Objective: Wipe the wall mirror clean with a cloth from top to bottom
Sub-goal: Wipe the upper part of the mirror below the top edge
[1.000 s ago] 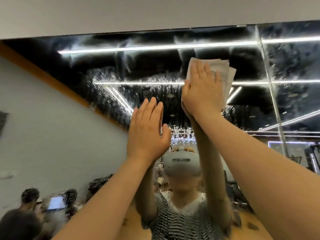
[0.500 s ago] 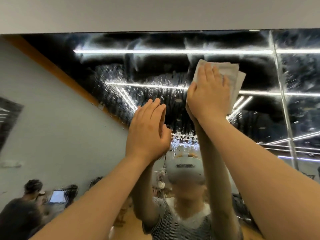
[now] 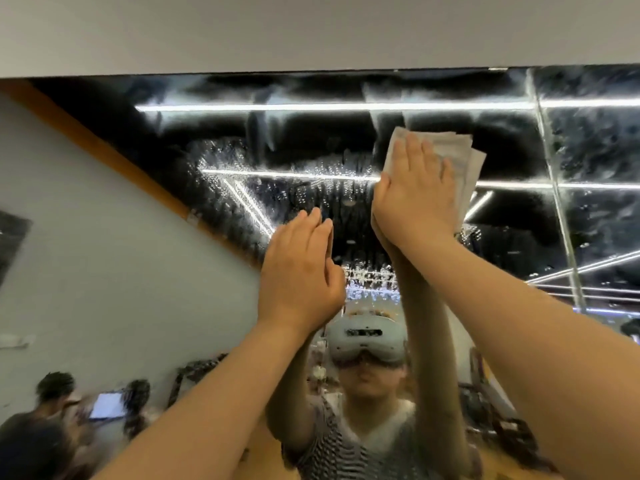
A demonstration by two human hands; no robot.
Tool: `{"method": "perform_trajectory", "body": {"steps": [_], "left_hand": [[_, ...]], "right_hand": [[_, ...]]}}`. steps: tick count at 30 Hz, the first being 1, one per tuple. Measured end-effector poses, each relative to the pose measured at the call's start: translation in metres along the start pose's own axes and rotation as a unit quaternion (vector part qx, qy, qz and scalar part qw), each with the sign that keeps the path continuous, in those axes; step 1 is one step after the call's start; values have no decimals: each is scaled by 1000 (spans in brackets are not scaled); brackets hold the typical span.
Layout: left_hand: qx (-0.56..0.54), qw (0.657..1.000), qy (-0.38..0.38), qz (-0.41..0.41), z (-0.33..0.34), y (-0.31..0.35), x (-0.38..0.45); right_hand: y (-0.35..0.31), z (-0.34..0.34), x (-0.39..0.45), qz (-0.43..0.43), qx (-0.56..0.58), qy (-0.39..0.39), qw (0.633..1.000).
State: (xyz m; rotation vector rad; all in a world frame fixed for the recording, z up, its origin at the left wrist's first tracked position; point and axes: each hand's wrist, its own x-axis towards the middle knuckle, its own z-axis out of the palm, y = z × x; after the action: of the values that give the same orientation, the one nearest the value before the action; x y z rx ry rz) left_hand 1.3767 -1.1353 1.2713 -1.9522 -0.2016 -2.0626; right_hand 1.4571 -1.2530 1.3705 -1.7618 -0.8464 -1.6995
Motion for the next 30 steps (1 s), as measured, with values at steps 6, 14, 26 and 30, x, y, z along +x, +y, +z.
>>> {"method": "perform_trajectory", "body": {"steps": [6,14,26,30], "left_hand": [[9,996,-69,47,-17,-11,4],[42,998,-41,5,-67,-118,-2],[33,999,-30,-29,-56,-174,-21],[29,999,-33,-32,-54,-175,-21]], "right_hand": [[-2,-5,-1,-2,-5,-13,1000],[-3,-6,0,-5,-22,-1,1000],[-8,-7,0,32,-31,-15,999],[-15,-2,3,48,-69,-19,996]]}}
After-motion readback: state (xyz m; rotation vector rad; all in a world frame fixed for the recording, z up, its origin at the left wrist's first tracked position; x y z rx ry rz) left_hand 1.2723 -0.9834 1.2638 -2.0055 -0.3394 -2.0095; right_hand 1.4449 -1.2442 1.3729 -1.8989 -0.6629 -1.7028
